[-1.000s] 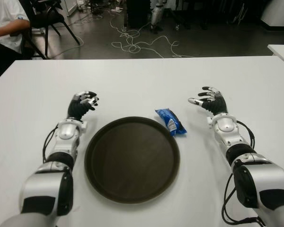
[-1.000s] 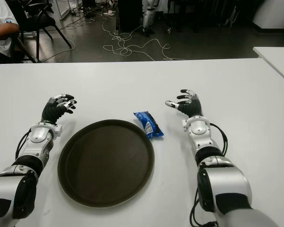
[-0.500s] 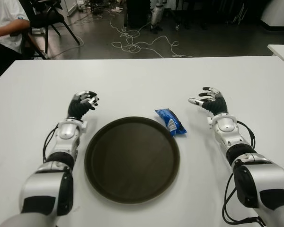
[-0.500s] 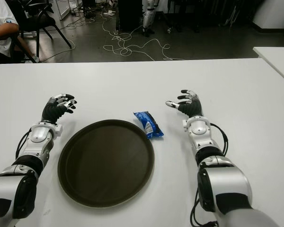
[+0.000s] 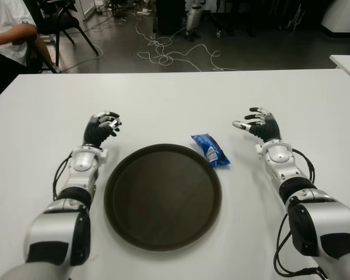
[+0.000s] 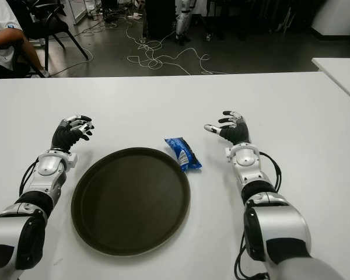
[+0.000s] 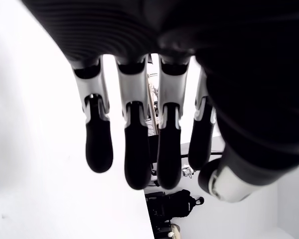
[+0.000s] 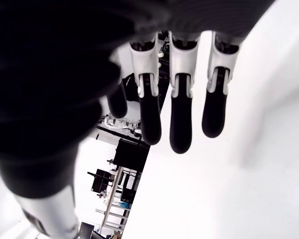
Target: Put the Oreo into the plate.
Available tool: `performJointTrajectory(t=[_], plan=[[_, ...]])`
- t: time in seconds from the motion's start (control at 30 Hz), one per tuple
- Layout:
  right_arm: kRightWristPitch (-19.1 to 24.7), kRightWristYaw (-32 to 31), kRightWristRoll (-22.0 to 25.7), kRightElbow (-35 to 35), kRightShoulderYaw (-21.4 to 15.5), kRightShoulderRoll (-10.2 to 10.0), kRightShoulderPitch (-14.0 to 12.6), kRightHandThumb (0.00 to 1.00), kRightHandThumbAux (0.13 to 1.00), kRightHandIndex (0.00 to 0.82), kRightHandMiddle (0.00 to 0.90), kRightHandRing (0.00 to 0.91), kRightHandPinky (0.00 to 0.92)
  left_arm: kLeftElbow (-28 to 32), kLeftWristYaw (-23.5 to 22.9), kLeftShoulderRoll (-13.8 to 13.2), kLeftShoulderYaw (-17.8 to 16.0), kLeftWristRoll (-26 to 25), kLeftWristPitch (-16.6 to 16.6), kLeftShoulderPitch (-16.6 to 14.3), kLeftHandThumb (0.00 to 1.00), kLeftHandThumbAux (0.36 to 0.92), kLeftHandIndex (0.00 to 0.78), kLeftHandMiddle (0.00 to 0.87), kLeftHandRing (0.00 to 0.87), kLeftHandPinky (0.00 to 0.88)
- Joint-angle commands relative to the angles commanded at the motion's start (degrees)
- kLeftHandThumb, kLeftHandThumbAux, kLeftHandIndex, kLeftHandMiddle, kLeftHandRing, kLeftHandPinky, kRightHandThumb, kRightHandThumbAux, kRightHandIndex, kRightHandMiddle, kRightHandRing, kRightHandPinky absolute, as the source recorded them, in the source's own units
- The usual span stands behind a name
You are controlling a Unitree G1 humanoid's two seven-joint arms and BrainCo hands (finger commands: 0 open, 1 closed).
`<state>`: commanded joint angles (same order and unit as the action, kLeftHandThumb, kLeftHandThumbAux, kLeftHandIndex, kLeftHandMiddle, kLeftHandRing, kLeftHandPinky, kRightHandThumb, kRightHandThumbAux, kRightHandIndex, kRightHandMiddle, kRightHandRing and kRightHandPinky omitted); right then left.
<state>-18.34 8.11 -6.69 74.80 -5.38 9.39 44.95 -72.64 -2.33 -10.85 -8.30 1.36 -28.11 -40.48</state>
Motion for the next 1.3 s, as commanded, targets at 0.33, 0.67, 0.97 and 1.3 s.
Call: performJointTrajectory(t=[0.33,0.67,0.97,1.3], plan=[[-1.94,1.66,-0.57,-0.29,0.37,-0.19,-0.43,0.000,0.783,0.248,0.362,0.392,0.398,-0.19,-0.57,-0.24,-0.17,-0.17,0.23,0.04,0.695,0.714,0.427,0.551,0.572,0.594],[-11.35,18.45,-11.47,-1.87,8.87,0.56,-1.92,0.000,0.766,0.249,0.322,0.338,0.329,-0.20,-0.67,-0.28,-0.31,-0.15,0.28,0.00,0.693,0.715,0.427,0.573,0.601,0.640],[-13.98,32.01,-22.28,-1.09,17.59,2.31,-1.87,0.000,0.818,0.282,0.314,0.345,0.375,-0.25,0.49,-0.33,0.02,0.43,0.33,0.04,0.695,0.715,0.427,0.585,0.612,0.645],[-12.79,38.11,-27.98,-0.71,23.36,3.05,-1.49,0.000,0.831,0.198,0.258,0.298,0.357,-0.27,-0.12,-0.61,0.13,0.32,-0.06,0.18,0.693,0.716,0.426,0.577,0.605,0.640]])
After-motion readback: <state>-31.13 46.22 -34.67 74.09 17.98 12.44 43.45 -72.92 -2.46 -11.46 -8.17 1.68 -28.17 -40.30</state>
